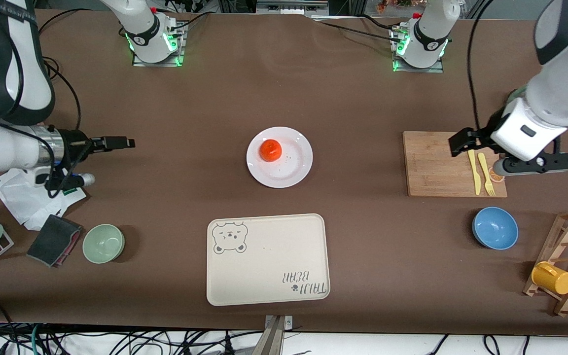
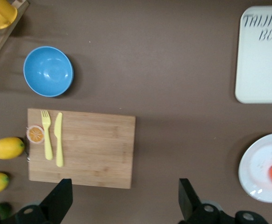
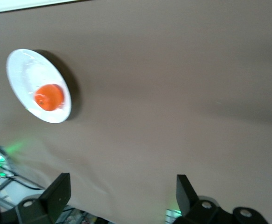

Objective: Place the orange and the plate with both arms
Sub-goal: 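Raise the left gripper back toward the cutting board while the right gripper reaches out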

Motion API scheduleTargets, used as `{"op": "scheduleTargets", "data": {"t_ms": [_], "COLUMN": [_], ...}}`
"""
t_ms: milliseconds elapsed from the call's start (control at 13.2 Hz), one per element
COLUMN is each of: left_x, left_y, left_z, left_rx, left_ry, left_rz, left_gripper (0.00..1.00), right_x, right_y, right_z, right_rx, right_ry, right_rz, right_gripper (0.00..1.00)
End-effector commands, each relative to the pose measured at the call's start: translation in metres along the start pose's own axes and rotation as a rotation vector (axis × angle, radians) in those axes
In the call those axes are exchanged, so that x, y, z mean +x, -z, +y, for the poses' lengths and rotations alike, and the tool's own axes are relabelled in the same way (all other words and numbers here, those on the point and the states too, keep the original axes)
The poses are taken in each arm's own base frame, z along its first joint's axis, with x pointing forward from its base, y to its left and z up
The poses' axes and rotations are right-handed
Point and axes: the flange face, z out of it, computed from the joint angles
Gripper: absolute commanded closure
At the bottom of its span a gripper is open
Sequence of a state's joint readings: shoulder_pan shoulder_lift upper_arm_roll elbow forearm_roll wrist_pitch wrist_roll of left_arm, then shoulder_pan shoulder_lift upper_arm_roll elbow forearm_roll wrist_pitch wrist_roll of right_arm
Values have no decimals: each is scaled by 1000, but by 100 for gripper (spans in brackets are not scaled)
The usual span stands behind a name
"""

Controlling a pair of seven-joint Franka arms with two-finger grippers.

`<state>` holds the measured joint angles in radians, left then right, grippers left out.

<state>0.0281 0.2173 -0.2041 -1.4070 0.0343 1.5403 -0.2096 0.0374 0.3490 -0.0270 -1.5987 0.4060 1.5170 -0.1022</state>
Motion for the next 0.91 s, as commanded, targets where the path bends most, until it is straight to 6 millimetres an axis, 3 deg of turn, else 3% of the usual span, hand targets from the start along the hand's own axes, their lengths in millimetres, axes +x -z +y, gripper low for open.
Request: {"op": "scheduleTargets", "data": {"t_ms": [0, 76, 228, 455, 531, 758, 834], "left_x": [-25, -35, -54, -70, -75, -73, -65], "left_y": [-19, -26, -24, -30, -31, -27, -25], "left_z": [-33, -42, -38, -36, -25, -25, -27], "left_rx": [-88, -112, -98, -23, 15, 15, 12], "left_ry": [-22, -6, 1, -30, -55, -49, -48], "left_rz": [-35, -43, -17, 13, 14, -4, -5], "left_gripper": [0, 0, 0, 0, 0, 0, 0], "right_x": [10, 13, 16, 16, 15, 11, 10], "right_y": [-20, -33, -49, -80, -94, -130, -142], "right_z": [0, 1, 5, -17, -27, -42, -39], "right_rx": [135, 194, 232, 264, 287, 370, 415], "right_ry": [-11, -30, -50, -40, -46, -68, -60], "right_rz": [4, 12, 39, 63, 78, 123, 140], "right_gripper": [0, 0, 0, 0, 0, 0, 0]}}
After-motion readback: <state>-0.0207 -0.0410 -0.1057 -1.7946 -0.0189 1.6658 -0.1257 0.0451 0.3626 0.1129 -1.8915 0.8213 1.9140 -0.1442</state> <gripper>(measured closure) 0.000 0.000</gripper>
